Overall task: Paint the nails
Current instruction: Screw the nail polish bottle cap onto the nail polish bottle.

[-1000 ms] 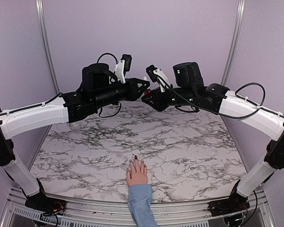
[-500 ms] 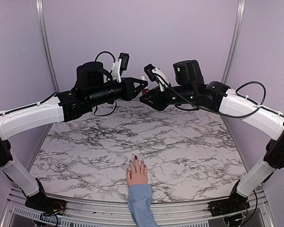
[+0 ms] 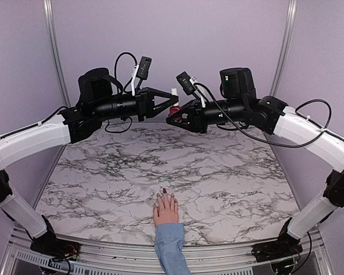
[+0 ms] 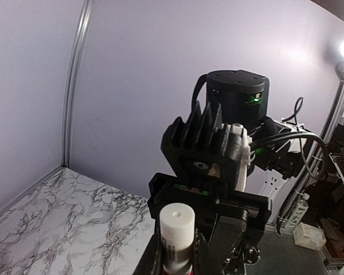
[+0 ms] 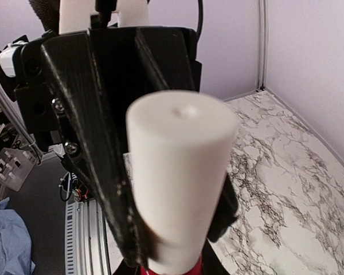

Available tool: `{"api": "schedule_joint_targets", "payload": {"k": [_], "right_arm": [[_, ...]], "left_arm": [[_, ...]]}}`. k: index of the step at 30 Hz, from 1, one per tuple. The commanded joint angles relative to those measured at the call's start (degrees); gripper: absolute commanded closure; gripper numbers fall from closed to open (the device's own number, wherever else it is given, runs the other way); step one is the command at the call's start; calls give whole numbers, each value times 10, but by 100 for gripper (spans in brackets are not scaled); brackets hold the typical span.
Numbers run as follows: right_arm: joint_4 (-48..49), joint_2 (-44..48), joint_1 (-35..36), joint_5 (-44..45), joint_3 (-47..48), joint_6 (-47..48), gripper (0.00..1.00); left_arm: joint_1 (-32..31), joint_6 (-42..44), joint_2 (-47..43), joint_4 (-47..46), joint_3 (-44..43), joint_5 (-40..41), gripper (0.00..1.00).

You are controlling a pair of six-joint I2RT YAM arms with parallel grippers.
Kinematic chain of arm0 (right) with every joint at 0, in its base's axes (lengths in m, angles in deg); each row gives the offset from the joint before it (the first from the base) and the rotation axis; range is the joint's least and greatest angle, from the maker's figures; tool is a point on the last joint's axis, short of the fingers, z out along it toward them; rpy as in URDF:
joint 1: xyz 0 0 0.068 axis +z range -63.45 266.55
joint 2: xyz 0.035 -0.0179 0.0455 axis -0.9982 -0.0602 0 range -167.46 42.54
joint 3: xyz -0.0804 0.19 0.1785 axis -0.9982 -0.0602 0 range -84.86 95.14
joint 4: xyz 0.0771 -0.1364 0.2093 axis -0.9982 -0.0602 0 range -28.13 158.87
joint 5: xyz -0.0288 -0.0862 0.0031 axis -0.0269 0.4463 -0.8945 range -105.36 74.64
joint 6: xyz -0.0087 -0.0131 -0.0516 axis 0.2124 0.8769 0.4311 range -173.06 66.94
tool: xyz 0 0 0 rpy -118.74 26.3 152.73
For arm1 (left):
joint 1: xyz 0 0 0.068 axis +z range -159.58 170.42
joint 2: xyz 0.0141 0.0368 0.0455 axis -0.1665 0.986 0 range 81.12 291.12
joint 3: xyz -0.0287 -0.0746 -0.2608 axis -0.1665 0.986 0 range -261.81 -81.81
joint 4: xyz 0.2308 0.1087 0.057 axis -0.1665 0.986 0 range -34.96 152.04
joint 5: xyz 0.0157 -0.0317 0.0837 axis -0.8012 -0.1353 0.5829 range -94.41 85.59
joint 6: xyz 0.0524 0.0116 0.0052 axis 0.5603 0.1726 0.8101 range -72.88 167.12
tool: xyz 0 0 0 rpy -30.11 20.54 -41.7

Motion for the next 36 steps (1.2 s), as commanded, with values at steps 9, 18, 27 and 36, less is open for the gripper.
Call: {"api": "schedule_joint_targets", "payload": {"k": [9, 18, 27, 36], "right_arm": [[143, 31, 19, -215, 21, 13, 100], [105, 22, 18, -110, 25, -22, 100], [41, 7, 17, 52, 41, -31, 100], [13, -2, 18, 206, 29, -43, 100]], "left_arm": [[13, 16, 38, 7, 7, -244, 100], [31, 4, 13, 5, 4, -119, 76], [36, 4, -33, 5, 15, 13, 56], [24, -12, -52, 12, 30, 139, 44]]}}
